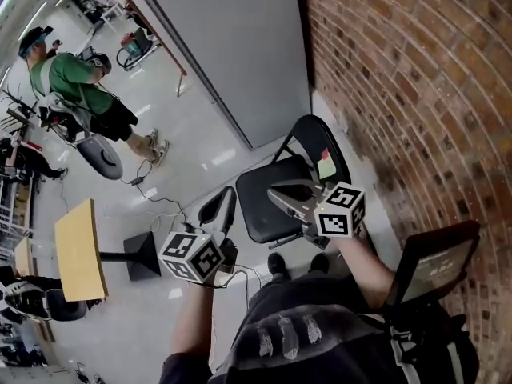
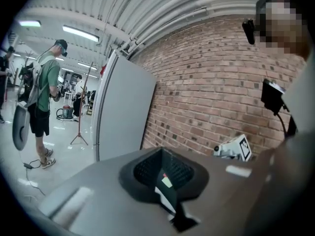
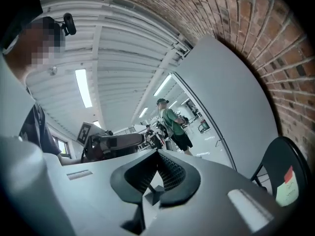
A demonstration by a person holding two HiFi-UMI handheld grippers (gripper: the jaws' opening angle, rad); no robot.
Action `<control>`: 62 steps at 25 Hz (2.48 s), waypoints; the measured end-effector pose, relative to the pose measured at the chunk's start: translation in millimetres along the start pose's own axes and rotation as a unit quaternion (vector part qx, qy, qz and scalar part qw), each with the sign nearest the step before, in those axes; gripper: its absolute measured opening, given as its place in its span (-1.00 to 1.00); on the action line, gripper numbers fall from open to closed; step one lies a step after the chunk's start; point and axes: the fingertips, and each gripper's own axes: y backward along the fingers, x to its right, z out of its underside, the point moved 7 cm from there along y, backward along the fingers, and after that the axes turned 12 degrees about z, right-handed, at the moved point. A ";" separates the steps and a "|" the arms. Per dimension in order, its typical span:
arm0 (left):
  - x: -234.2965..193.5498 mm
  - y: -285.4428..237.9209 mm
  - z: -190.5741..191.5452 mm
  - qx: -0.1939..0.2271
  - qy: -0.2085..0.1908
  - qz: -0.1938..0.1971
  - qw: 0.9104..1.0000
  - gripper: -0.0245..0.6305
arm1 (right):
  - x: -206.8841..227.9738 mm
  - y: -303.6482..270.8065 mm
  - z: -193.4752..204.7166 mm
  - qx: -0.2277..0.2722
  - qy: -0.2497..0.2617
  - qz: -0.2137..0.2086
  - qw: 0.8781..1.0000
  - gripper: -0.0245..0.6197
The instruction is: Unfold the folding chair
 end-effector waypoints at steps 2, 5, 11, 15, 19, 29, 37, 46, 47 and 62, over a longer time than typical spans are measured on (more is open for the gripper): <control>0.8 3.4 11.4 -0.008 0.022 0.004 1.000 -0.93 | -9.0 5.6 4.6 -0.013 -0.003 0.005 1.000 -0.92; -3.6 8.2 19.1 -0.007 0.046 0.010 0.999 -0.93 | -14.4 4.9 3.7 -0.021 -0.002 0.013 1.000 -0.92; -25.6 26.9 18.9 0.007 0.050 0.022 0.999 -0.93 | -32.7 -19.3 -2.8 -0.017 0.008 0.022 1.000 -0.92; -50.8 56.0 13.7 0.029 0.061 0.021 0.998 -0.93 | -63.6 -48.2 -2.4 -0.030 0.029 0.011 0.999 -0.92; -72.9 84.8 15.9 0.044 0.074 0.022 0.996 -0.93 | -89.8 -75.9 1.0 -0.046 0.042 0.008 0.998 -0.92; -113.4 143.7 44.5 0.061 0.112 0.029 0.991 -0.93 | -142.8 -118.6 31.3 -0.076 0.063 0.011 0.995 -0.92; -107.4 151.6 55.9 0.058 0.117 0.044 0.990 -0.93 | -161.1 -108.9 47.6 -0.088 0.059 0.016 0.994 -0.92; -69.7 145.1 52.5 0.041 0.098 0.041 0.994 -0.93 | -173.1 -75.5 31.1 -0.042 0.048 -0.012 0.998 -0.92; -63.7 141.8 52.8 0.040 0.094 0.043 0.994 -0.93 | -174.3 -68.7 29.6 -0.035 0.049 -0.014 0.998 -0.91; 55.7 97.0 49.9 0.034 0.005 0.073 0.997 -0.93 | -161.7 51.9 19.2 0.036 0.062 0.024 0.997 -0.92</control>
